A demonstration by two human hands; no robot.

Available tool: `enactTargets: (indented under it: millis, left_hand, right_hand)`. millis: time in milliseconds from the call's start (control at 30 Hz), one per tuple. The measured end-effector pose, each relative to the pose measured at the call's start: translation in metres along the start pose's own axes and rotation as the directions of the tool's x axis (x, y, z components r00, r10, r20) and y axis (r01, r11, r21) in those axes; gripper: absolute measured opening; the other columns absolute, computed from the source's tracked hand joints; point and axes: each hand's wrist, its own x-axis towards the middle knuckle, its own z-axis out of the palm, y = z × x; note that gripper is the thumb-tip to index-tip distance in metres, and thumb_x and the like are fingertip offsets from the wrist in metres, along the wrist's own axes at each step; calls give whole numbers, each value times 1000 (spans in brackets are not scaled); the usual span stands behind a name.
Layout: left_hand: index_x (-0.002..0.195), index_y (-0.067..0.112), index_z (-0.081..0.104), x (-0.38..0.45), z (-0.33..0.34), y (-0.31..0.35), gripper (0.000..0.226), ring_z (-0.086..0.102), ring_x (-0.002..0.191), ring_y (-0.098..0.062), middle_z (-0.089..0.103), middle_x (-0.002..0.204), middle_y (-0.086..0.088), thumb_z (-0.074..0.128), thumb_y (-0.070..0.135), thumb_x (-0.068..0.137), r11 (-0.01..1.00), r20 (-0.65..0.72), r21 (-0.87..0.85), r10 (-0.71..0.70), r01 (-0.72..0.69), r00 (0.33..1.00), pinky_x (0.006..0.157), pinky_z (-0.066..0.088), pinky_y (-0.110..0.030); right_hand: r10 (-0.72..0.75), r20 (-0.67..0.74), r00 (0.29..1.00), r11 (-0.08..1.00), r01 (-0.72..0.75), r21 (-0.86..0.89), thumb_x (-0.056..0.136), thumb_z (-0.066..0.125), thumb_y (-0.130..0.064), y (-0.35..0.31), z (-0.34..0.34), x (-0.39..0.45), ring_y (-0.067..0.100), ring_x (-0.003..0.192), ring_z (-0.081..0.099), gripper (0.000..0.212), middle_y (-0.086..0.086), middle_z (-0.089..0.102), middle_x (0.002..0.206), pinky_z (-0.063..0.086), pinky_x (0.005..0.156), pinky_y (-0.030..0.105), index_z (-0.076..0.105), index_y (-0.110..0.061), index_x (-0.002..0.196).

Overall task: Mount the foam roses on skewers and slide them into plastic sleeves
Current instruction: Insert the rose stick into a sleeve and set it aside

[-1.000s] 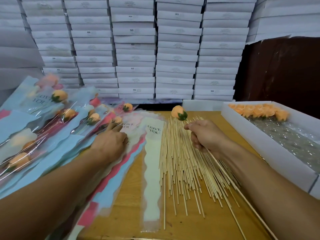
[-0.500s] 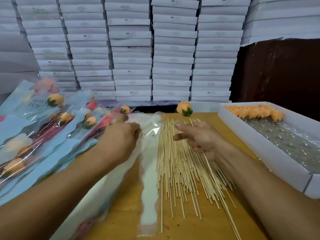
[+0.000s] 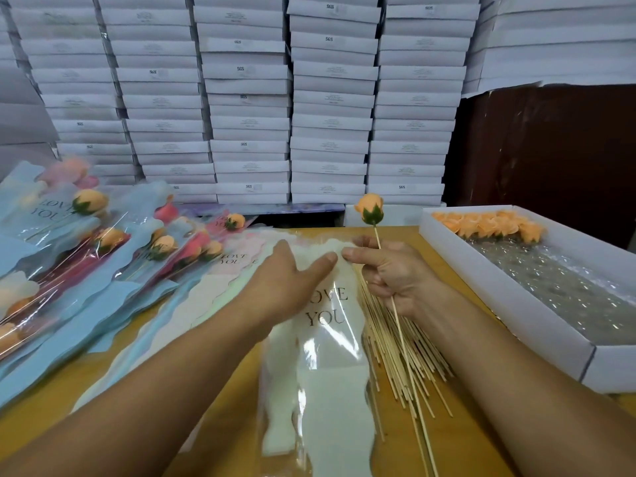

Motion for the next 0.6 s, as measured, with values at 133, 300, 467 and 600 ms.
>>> enactTargets:
  millis: [133,300,467,600]
  left_hand:
    - [137,-1,42,23,-5,-7,76,67,107,-40,64,123,-21,81,33,81,792,164,-568,-158,224,974,89,57,-51]
    - [137,17,48,31,1,-19,86,74,88,-33,74,103,-18,86,13,61,670,105,-739,6,74,994,73,60,-42]
    - [121,42,65,29,1,-32,57,67,94,-14,69,112,4,81,45,66,848,-17,-466,274,-250,962,74,52,-29]
    - [114,26,71,29,0,-40,46,67,89,-18,70,111,3,81,36,71,867,-13,-366,358,-337,934,66,55,-26]
  right_hand:
    - [47,28,998,999,-47,-20,80,78,2,2,0,1,4,33,31,28,-2,63,57,22,28,17,62,-10,99]
    - [69,-23,997,996,-70,-63,71,85,2,5,0,1,5,32,32,38,1,66,59,23,29,17,60,-9,97]
    - [62,-44,997,988,-67,-136,69,88,0,6,-2,1,5,35,32,43,1,69,60,24,30,18,62,-8,102]
    - [72,-49,996,985,-79,-154,68,88,0,9,0,1,5,35,33,43,1,66,60,24,30,18,63,-7,102]
